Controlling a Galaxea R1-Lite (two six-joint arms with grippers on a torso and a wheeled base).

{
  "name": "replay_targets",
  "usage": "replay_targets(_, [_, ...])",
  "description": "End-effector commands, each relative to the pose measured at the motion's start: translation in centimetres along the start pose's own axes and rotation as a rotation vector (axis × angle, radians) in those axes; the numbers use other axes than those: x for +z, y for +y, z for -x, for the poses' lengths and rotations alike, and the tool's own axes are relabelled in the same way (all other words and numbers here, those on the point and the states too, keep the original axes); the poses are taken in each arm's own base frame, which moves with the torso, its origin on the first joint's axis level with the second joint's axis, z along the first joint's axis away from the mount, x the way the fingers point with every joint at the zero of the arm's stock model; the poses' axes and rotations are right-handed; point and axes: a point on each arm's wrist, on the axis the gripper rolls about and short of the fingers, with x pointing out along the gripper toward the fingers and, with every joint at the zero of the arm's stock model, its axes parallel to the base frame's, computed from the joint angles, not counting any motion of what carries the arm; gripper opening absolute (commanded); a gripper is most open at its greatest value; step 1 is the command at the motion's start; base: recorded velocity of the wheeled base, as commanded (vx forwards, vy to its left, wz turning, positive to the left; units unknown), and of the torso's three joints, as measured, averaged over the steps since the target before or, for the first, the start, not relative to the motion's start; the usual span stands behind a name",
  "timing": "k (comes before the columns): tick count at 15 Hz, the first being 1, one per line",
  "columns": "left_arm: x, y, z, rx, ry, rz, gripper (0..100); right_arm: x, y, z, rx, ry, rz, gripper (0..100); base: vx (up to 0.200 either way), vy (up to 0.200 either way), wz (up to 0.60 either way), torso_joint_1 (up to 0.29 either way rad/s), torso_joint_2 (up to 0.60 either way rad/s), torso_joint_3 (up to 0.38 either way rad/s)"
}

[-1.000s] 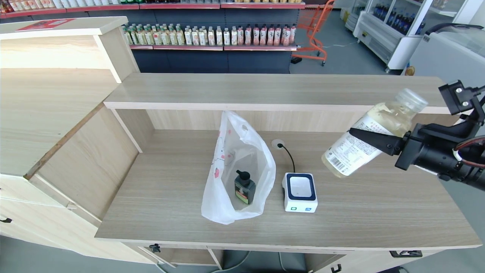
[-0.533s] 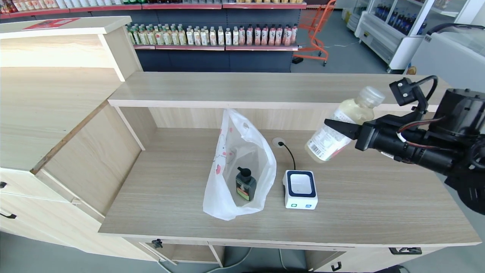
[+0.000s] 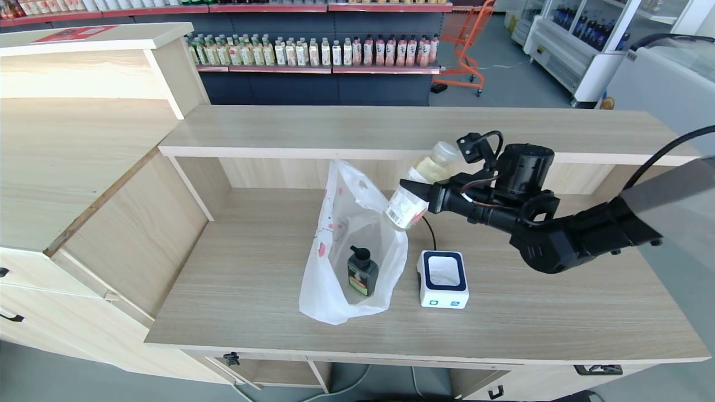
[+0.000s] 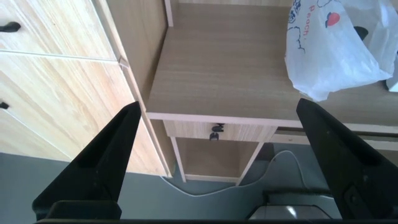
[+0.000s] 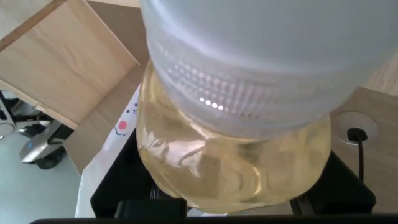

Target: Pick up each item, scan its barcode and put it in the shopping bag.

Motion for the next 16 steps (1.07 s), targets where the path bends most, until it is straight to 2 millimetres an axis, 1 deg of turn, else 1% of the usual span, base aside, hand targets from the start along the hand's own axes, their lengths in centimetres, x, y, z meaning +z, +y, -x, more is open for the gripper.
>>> replay_targets(1, [0.0,0.0,0.0,0.0,0.0,0.001,100,-3.5,1.1,-4.5,0.063,0.043,-0.018,0,0.0,0.0,0.0,0.0,0.0,0.0])
replay_targets(3, [0.0,0.0,0.0,0.001,0.0,-0.001,100,-3.7,1.6,-5.8,0.082,0.061,-0.024,0,0.0,0.0,0.0,0.0,0.0,0.0])
replay_targets(5, [0.0,0.0,0.0,0.001,0.0,-0.001,100,-5.0,1.2,-6.5,0.081,0.082,-0.023,0,0.0,0.0,0.0,0.0,0.0,0.0])
replay_targets(7, [0.0,0.0,0.0,0.0,0.0,-0.001,100,-6.4,0.8,-6.6,0.075,0.107,0.003,0,0.0,0.0,0.0,0.0,0.0,0.0])
replay_targets(8, [0.0,0.0,0.0,0.0,0.0,-0.001,100,-6.7,0.7,-6.7,0.073,0.112,0.009,0,0.0,0.0,0.0,0.0,0.0,0.0])
replay_targets(10, [0.0,0.0,0.0,0.001,0.0,0.001,100,-7.8,-0.2,-6.8,0.061,0.121,0.072,0,0.0,0.0,0.0,0.0,0.0,0.0])
replay_targets(13, [0.0,0.0,0.0,0.001,0.0,-0.001,100,-8.7,-1.4,-7.0,0.048,0.122,0.158,0,0.0,0.0,0.0,0.0,0.0,0.0])
replay_targets(16, [0.0,0.0,0.0,0.001,0.0,0.001,100,-9.4,-1.6,-7.3,0.049,0.109,0.177,0,0.0,0.0,0.0,0.0,0.0,0.0])
